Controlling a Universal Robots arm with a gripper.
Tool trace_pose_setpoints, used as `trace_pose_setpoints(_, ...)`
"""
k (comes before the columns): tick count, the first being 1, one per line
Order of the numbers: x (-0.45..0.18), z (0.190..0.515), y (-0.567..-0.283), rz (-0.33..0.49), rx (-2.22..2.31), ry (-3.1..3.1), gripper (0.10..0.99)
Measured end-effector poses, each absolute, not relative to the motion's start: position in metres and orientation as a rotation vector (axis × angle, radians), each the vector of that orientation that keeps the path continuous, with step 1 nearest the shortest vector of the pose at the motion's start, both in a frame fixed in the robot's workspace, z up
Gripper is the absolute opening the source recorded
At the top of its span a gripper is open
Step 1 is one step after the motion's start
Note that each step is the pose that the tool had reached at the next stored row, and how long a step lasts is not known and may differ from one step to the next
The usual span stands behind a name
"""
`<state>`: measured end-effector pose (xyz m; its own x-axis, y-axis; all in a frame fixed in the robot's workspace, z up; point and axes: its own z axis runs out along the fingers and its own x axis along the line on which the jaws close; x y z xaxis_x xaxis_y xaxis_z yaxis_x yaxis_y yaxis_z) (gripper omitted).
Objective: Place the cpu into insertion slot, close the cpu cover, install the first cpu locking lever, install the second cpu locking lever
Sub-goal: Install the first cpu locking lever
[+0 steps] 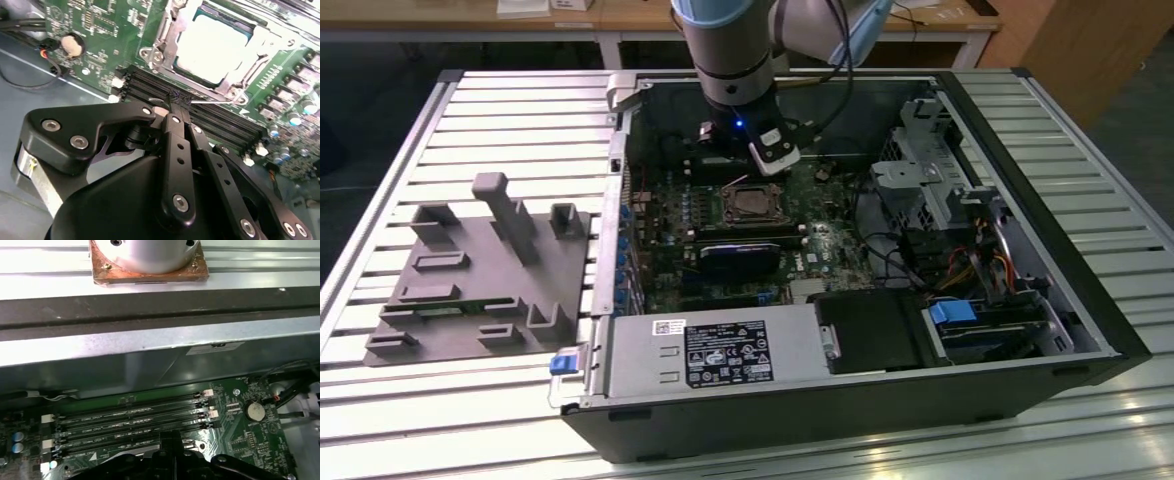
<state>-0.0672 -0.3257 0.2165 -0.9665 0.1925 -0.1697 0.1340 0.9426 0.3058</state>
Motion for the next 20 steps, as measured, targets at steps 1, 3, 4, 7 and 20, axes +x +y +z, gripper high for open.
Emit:
trace_pose_setpoints(1,-0.068,0.216,-0.326,0.436,0.244,2.891,0.106)
trace_pose_setpoints(3,-0.07,0.215,-0.326,0.436,0.24,2.875,0.106)
trace_pose_setpoints(4,-0.071,0.214,-0.326,0.436,0.239,2.869,0.106)
trace_pose_setpoints(7,-0.074,0.213,-0.326,0.432,0.265,2.858,0.106)
trace_pose_setpoints(20,-0.079,0.21,-0.319,0.414,0.391,2.833,0.106)
